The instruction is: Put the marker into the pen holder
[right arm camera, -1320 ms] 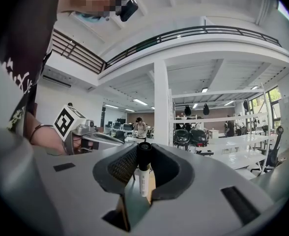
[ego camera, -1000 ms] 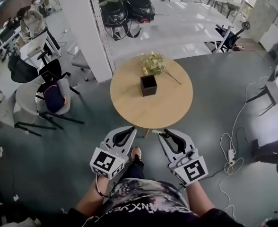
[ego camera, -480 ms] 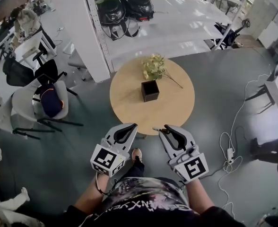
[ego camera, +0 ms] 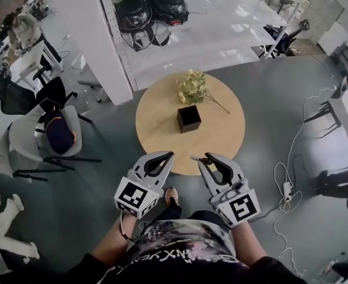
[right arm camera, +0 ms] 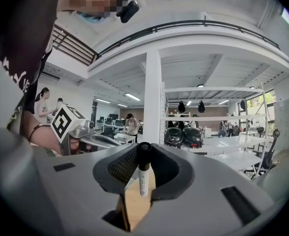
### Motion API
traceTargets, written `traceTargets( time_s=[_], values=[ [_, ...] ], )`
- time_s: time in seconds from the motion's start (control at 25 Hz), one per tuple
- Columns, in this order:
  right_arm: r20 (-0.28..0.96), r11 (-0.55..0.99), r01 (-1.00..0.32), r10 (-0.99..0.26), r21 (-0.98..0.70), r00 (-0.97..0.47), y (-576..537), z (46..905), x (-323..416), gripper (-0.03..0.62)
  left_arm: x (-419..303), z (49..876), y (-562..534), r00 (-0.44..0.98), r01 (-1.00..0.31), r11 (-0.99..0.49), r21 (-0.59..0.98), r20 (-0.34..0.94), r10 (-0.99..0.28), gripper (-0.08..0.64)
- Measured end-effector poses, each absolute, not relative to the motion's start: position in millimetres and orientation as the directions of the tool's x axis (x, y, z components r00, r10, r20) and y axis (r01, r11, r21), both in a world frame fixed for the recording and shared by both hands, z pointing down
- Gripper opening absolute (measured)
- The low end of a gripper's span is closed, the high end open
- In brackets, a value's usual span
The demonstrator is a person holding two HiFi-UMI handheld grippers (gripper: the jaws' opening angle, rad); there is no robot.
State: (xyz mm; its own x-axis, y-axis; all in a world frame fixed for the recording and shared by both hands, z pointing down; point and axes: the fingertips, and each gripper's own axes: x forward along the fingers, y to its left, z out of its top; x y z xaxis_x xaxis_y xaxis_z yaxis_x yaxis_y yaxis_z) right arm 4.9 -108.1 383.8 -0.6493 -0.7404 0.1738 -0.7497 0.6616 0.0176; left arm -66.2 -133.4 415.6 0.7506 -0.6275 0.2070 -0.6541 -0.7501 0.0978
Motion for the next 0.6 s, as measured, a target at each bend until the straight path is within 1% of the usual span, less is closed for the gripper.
traceTargets(
  time_s=[0.24,0.44,0.6],
  values=[
    [0.17,0.641,-0.767,-0.759,0.025,-0.629,-121.4,384.8,3.3,0.078,-68.7,421.6,-148.1,0.762,-0.64,-0.762,0.102,0.21,-0.612,0.02],
    [0.14,0.633,-0.773,-0.769,0.033,-0.624,-132.0,379.4,4.9,0.078,-64.2,421.1,-157.6,0.77,-0.63,-0.77,0.1,0.209,-0.603,0.02],
    [0.155,0.623,-0.781,-0.777,0.046,-0.61,-143.5,379.3,9.9,0.078,-60.5,417.9,-167.0,0.774,-0.626,-0.773,0.098,0.201,-0.601,0.02]
  ],
)
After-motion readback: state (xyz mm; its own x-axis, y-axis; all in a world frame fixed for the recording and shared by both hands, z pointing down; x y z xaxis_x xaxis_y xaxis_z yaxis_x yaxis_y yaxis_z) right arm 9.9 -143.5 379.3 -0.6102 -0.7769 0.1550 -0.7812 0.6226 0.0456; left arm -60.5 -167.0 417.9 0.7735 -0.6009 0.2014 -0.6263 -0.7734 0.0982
